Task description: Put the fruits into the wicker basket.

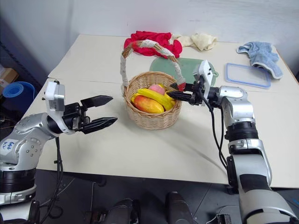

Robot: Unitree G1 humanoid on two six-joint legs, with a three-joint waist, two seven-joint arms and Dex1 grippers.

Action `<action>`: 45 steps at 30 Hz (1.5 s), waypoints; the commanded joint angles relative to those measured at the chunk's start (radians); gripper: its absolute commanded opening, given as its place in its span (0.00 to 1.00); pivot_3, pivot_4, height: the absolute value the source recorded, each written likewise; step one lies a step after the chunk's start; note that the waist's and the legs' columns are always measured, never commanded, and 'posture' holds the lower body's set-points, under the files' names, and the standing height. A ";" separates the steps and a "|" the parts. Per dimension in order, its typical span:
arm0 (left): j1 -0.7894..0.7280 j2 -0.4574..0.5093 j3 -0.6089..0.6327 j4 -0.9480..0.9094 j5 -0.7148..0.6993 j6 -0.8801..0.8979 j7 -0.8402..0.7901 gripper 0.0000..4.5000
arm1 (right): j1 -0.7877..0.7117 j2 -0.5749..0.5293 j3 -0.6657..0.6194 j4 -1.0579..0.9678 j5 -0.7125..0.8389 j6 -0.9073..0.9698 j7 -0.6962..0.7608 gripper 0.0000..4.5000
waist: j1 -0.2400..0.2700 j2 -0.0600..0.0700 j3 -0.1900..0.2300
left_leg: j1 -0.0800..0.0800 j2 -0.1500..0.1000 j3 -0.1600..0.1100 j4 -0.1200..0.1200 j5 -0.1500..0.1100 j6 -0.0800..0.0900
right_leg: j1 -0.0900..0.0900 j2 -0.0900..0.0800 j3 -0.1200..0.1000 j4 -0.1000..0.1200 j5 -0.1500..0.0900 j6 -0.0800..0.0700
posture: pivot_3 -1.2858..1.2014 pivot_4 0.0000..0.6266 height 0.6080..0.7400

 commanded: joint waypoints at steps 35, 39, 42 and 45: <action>-0.244 -0.164 -0.166 0.256 0.088 -0.134 -0.199 1.00 | 0.992 -0.185 -0.786 -0.685 0.119 0.043 -0.637 0.38 | 0.027 0.001 0.000 | 0.001 0.000 0.005 0.000 0.001 0.000 | -0.001 0.013 0.010 -0.006 0.000 0.000 | 0.52 0.24 1.00; -0.209 -0.134 -0.151 0.245 0.099 -0.126 -0.201 1.00 | 1.064 -0.198 -0.857 -0.711 0.129 -0.016 -0.601 0.66 | 0.027 0.001 -0.001 | 0.002 0.000 0.005 0.000 0.001 0.000 | -0.001 0.013 0.010 -0.006 0.000 0.000 | 0.52 0.24 1.00; -0.145 -0.088 -0.144 0.239 0.116 -0.145 -0.230 1.00 | 1.155 -0.207 -0.932 -0.767 0.173 0.009 -0.570 0.89 | 0.028 0.001 -0.001 | 0.002 0.000 0.005 -0.001 0.000 0.000 | -0.001 0.014 0.011 -0.007 0.000 0.000 | 0.52 0.24 1.00; -0.059 -0.059 -0.130 0.255 0.161 -0.212 -0.223 1.00 | 1.290 -0.215 -0.971 -0.840 0.187 0.010 -0.481 0.99 | 0.025 0.002 -0.001 | 0.002 0.001 0.005 -0.001 0.000 -0.001 | 0.000 0.014 0.012 -0.007 0.000 0.000 | 0.52 0.24 1.00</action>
